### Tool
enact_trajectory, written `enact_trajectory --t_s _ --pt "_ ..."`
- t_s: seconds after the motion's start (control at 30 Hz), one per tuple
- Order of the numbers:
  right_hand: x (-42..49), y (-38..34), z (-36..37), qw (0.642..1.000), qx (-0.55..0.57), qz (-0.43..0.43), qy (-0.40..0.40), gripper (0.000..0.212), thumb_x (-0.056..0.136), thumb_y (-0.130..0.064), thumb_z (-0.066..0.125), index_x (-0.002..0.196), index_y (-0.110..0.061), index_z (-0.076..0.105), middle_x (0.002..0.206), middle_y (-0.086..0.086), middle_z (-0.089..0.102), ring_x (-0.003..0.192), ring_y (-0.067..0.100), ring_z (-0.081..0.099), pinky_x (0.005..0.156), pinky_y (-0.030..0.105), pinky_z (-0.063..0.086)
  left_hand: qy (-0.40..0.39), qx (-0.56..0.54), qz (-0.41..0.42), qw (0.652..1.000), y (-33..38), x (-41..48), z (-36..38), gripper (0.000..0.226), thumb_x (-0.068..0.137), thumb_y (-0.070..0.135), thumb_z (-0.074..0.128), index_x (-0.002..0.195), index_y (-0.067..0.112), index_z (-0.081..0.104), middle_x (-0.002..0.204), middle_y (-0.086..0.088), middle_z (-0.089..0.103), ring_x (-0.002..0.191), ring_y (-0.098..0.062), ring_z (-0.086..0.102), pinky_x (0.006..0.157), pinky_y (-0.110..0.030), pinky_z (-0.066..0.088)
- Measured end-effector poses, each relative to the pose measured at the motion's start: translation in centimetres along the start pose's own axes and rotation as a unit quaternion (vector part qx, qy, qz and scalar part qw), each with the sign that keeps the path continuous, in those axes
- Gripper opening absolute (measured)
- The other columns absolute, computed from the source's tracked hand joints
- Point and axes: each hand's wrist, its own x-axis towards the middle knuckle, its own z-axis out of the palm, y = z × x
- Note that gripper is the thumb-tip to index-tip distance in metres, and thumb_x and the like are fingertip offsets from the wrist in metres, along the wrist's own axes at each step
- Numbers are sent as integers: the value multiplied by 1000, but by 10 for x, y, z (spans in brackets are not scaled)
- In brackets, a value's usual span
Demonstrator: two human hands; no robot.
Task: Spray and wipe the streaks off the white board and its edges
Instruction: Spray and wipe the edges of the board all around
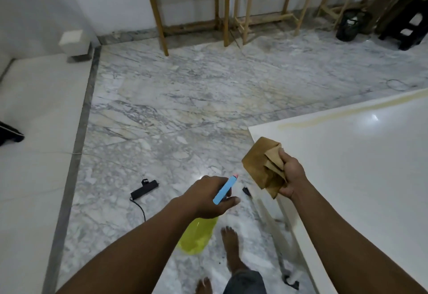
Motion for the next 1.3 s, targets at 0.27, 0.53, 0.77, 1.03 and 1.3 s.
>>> enact_trajectory --t_s 0.27,0.53,0.77,1.03,1.3 --pt "132 -69 67 766 -536 -354 16 36 106 -34 34 132 -19 55 131 -1 58 109 19 54 86 30 40 53 -36 -72 995 -42 64 -26 32 98 51 68 93 20 61 89 0 71 78 -21 64 73 -38 52" --pt "201 4 46 509 -800 -318 15 52 99 -42 36 137 -10 48 156 20 34 147 43 21 113 57 29 80 -85 -84 990 -59 104 -21 33 97 51 70 93 19 62 81 3 67 67 -15 57 63 -30 43" --pt "206 9 41 485 -805 -339 31 56 96 -24 49 149 -13 36 162 15 22 151 38 13 117 56 19 68 -68 -76 992 -67 109 -7 33 97 53 69 97 21 62 82 9 64 66 -8 54 63 -26 43" --pt "191 26 28 456 -832 -314 37 80 87 -3 51 157 -10 15 165 19 0 151 42 -5 120 58 4 57 -51 -80 994 -76 79 1 31 95 54 70 93 25 59 81 9 65 70 -12 59 66 -30 47" --pt "124 63 -18 472 -822 -315 45 81 86 -13 58 156 -7 19 164 21 5 151 43 0 121 58 8 63 -38 -46 996 -61 48 16 31 95 53 71 94 24 60 82 7 66 69 -15 58 65 -30 46"
